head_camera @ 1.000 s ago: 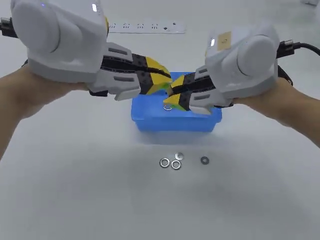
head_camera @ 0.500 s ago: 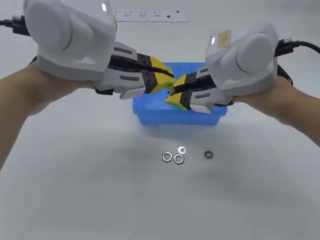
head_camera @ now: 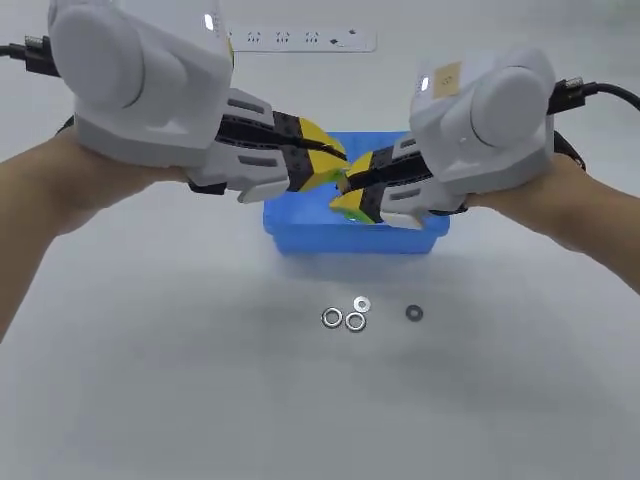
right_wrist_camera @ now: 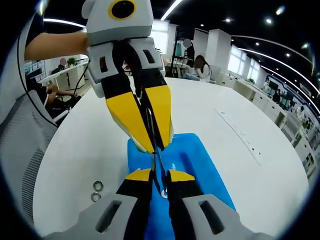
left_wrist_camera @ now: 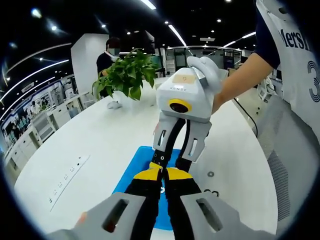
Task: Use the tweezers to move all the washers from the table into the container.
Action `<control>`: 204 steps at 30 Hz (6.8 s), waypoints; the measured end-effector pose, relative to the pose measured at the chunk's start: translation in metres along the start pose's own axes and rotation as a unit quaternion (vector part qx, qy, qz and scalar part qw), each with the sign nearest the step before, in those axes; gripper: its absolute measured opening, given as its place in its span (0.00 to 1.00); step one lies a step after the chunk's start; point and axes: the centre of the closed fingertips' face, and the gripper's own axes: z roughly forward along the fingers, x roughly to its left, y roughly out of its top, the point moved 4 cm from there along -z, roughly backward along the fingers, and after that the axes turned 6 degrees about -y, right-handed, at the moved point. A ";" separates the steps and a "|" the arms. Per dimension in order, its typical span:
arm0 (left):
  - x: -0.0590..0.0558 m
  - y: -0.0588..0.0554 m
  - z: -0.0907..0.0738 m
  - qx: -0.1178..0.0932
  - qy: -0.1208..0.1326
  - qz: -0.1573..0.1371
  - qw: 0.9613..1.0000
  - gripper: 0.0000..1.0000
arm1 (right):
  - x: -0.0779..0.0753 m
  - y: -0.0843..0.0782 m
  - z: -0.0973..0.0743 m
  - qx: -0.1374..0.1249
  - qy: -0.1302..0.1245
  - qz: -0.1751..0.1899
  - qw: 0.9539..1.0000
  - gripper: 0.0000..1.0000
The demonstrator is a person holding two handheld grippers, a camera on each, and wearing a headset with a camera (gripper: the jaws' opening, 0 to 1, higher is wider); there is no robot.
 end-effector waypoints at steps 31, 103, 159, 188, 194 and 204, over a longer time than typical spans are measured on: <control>-0.083 0.039 -0.051 -0.007 0.005 0.031 0.999 0.06 | 0.075 0.045 -0.049 -0.034 0.022 -0.055 0.998 0.12; -0.094 -0.023 -0.020 0.027 -0.046 -0.046 0.998 0.06 | 0.104 -0.011 -0.004 0.003 0.056 0.011 0.998 0.12; -0.089 0.035 -0.045 0.002 -0.009 0.012 1.000 0.06 | 0.081 0.041 -0.046 -0.024 0.020 -0.057 0.998 0.10; -0.020 0.038 -0.035 -0.002 -0.002 0.035 0.999 0.06 | 0.015 0.044 -0.030 -0.029 -0.016 -0.064 0.997 0.10; -0.006 0.020 -0.020 0.005 -0.012 0.021 1.000 0.06 | 0.001 0.025 -0.010 -0.017 -0.009 -0.052 0.998 0.10; 0.010 -0.005 -0.003 0.001 -0.013 -0.011 1.000 0.06 | -0.006 0.005 0.009 -0.003 -0.005 -0.031 1.000 0.10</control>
